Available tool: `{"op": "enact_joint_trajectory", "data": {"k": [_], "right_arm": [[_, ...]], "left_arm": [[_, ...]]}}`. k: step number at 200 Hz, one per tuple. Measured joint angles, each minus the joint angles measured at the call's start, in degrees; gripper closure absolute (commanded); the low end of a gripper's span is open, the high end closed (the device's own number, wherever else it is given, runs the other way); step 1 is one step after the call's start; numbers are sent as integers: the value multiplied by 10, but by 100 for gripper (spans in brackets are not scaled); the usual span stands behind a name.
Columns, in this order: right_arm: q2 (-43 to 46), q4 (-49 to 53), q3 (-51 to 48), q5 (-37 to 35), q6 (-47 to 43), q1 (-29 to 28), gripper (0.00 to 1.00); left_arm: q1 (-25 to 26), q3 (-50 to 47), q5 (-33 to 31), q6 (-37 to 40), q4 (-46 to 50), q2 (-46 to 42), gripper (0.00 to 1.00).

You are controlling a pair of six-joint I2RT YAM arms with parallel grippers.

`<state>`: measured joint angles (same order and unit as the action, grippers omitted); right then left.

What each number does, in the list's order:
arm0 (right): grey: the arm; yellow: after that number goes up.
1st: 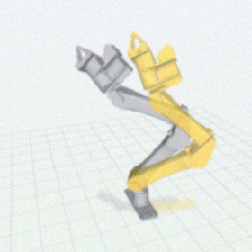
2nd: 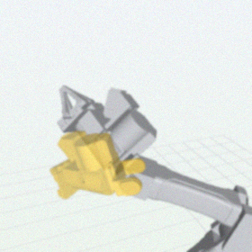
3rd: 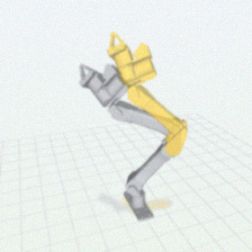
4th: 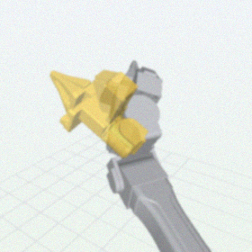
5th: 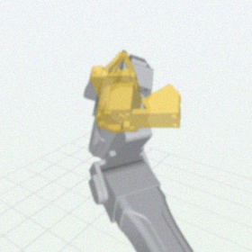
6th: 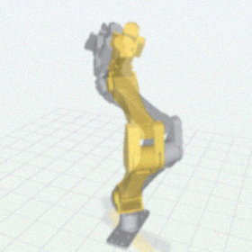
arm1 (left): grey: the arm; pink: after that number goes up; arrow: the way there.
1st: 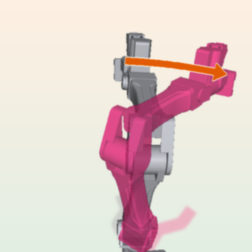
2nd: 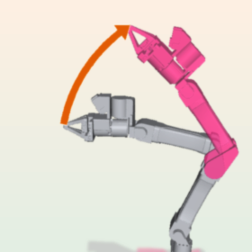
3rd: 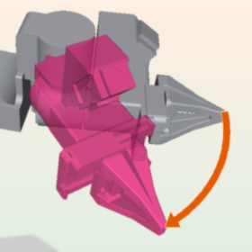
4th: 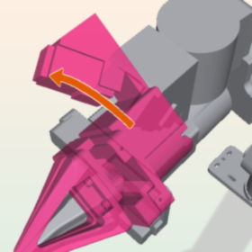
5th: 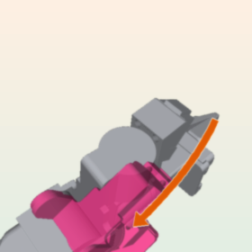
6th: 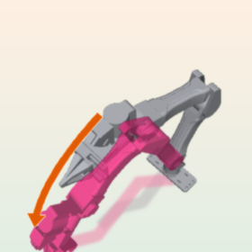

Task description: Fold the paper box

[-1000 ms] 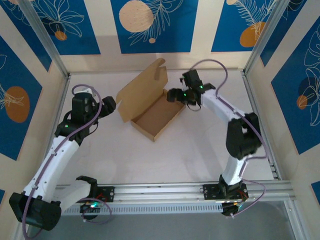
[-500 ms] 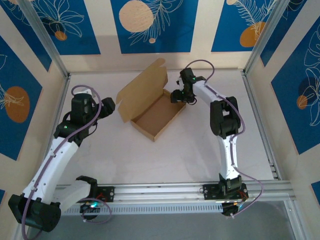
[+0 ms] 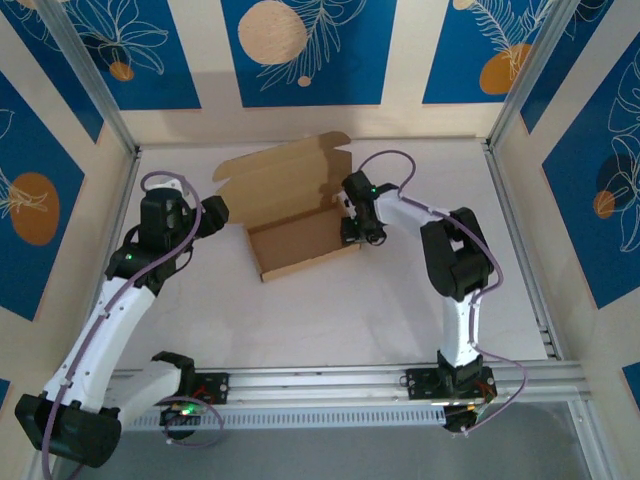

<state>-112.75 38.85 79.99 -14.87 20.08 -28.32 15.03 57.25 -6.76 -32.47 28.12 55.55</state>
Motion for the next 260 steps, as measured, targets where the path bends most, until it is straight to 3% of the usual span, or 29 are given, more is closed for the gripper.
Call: {"op": "enact_joint_trajectory", "data": {"k": [18, 38, 69, 85, 131, 163, 210, 260], "right_arm": [[22, 3, -5, -42, 7, -21, 33], [60, -13, -23, -64, -1, -27, 30], [133, -49, -61, -47, -26, -12, 42], [131, -47, -42, -19, -44, 0, 55], [37, -35, 27, 18, -75, 17, 53], [-9, -16, 45, 2, -79, 18, 56], [-36, -2, 72, -32, -89, 13, 79], [-58, 17, 100, -110, -107, -16, 82]], "left_arm": [[0, 0, -5, 1, 0, -1, 22], [1, 0, -10, 4, 0, -5, 22], [1, 0, -13, 11, 0, -11, 22], [1, 0, -13, 12, 0, -11, 22], [1, 0, -13, 12, 0, -12, 22], [1, 0, -13, 12, 0, -15, 22], [1, 0, -13, 12, 0, -15, 23], [1, 0, -13, 12, 0, -14, 23]]}}
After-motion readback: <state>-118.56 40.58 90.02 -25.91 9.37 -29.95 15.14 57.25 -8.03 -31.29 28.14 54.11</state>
